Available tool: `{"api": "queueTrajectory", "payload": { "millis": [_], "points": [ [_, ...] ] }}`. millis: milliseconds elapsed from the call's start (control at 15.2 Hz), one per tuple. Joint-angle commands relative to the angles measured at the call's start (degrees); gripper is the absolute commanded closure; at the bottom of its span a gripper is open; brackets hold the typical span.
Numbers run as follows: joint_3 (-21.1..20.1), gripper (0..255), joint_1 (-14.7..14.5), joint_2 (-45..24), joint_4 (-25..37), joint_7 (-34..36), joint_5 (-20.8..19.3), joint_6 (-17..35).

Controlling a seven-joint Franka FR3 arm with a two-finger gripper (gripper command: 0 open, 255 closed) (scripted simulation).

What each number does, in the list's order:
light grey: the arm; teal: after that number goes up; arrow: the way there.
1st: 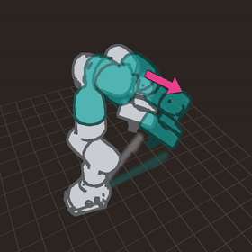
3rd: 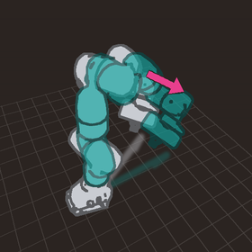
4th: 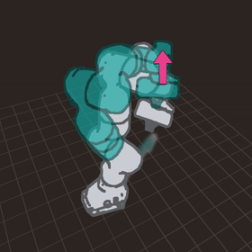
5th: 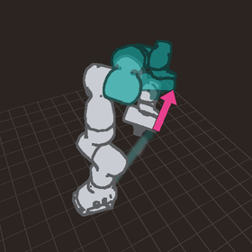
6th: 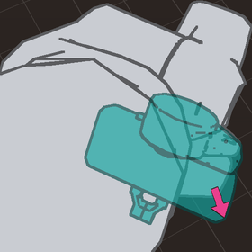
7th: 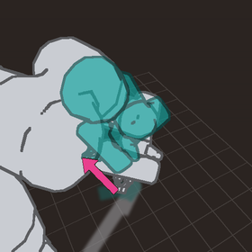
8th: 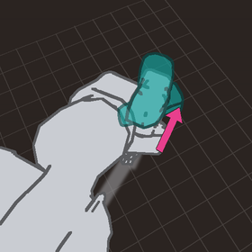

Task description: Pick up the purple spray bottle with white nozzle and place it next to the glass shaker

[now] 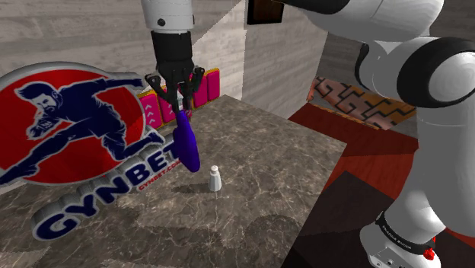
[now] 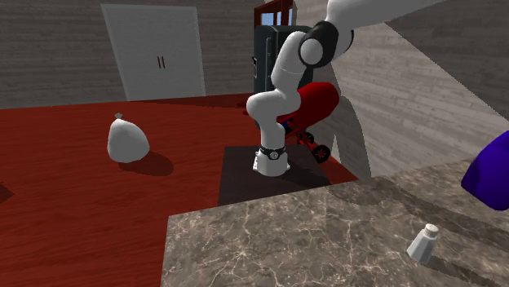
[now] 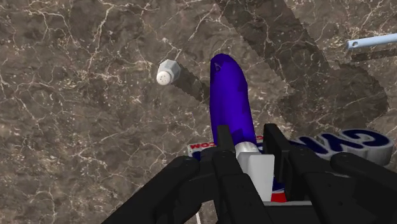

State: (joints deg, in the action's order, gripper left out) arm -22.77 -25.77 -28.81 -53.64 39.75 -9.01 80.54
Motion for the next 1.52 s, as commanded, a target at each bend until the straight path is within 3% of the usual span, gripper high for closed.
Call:
{"api": "queueTrajectory", "payload": {
  "millis": [0,528,1452],
  "points": [
    [0.4,255,-4.7,-7.9,12.1,1.5,-2.6,-4.2],
    [-0.1,255,-0.9,-1.8,-4.8,1.9,-0.6,6.5],
    [-0.2,255,1.5,0.9,-20.3,2.0,0.2,19.1]
  ]
}}
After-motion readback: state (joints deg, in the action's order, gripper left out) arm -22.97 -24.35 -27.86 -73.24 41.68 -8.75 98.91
